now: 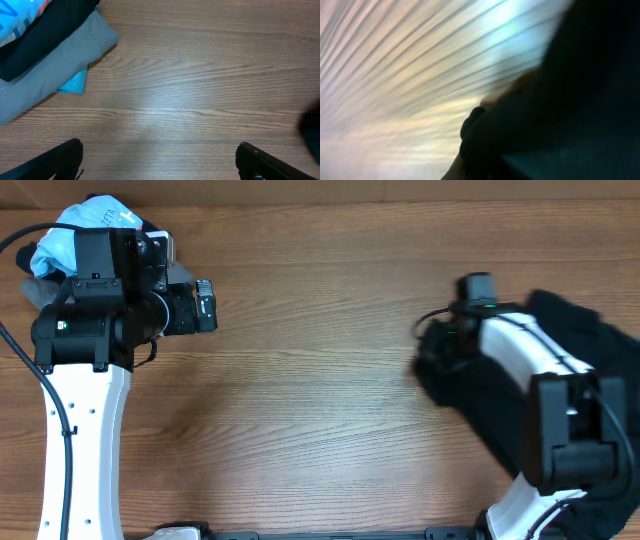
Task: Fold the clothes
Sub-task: 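Drag the black t-shirt with the right gripper toward table center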
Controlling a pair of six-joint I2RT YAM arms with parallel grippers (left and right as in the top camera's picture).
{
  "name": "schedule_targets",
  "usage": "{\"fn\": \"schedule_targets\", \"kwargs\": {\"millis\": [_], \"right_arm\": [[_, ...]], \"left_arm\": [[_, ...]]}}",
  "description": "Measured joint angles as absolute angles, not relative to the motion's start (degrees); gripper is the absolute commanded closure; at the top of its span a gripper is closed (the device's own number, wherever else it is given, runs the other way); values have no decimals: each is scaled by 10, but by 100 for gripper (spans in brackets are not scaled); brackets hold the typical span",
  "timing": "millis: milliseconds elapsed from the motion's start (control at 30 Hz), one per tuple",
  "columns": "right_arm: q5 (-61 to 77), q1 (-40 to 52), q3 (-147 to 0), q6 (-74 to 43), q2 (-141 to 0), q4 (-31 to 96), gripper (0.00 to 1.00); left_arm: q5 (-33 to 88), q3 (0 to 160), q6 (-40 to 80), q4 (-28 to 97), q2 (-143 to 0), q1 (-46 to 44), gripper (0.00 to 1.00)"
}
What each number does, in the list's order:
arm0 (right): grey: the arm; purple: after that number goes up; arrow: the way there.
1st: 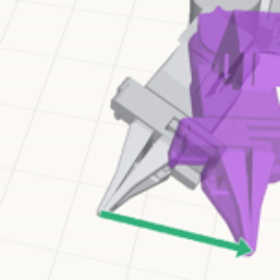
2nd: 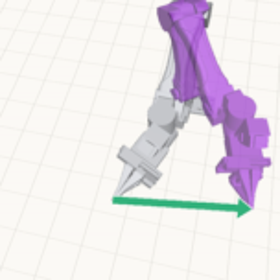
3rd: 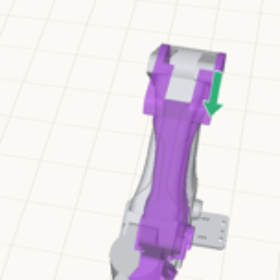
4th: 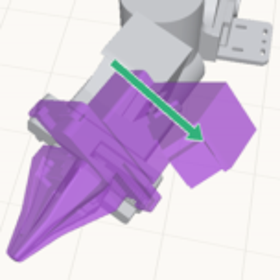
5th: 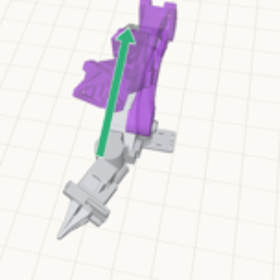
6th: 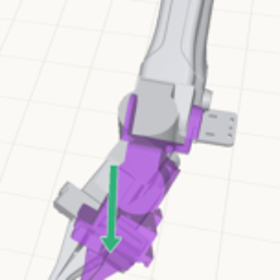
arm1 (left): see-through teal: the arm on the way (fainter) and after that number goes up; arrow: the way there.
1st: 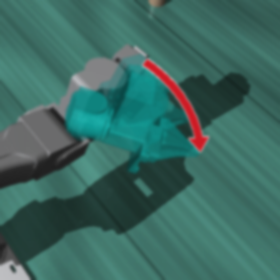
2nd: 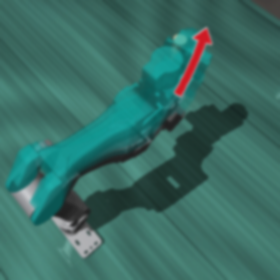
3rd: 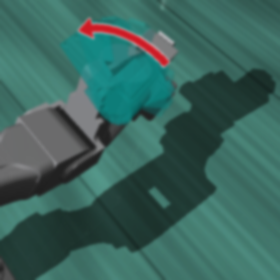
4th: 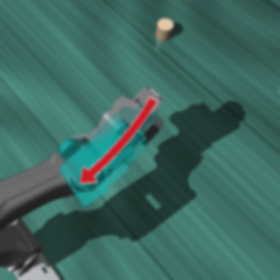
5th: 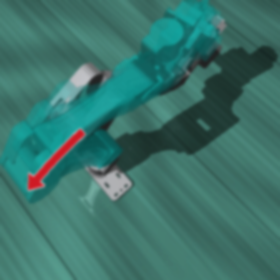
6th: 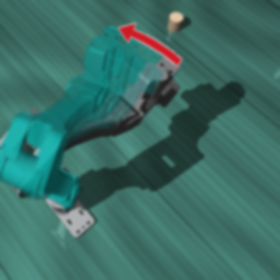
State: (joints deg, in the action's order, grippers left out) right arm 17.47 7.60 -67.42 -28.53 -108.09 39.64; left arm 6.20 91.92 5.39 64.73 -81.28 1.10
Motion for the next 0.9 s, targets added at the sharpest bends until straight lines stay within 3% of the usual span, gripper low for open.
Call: {"fn": "schedule_targets", "kwargs": {"millis": [67,100,200,300,367,667,900], "right_arm": [[202,154,-674,-288,-1081,368,96],[212,194,-676,-290,-1081,355,90],[234,317,-686,-298,-1081,336,57],[234,402,-708,-298,-1081,350,45],[211,419,-735,-300,-1081,399,45],[80,288,-868,-298,-1052,576,37],[55,157,-908,-298,-961,641,34]], "left_arm": [[61,919,54,647,-813,11,0],[58,919,54,647,-813,11,0],[46,919,54,648,-813,11,0],[38,919,54,648,-813,11,0],[36,919,54,648,-813,11,0],[93,919,54,648,-821,-1,0],[133,876,51,648,-926,-68,0]]}}
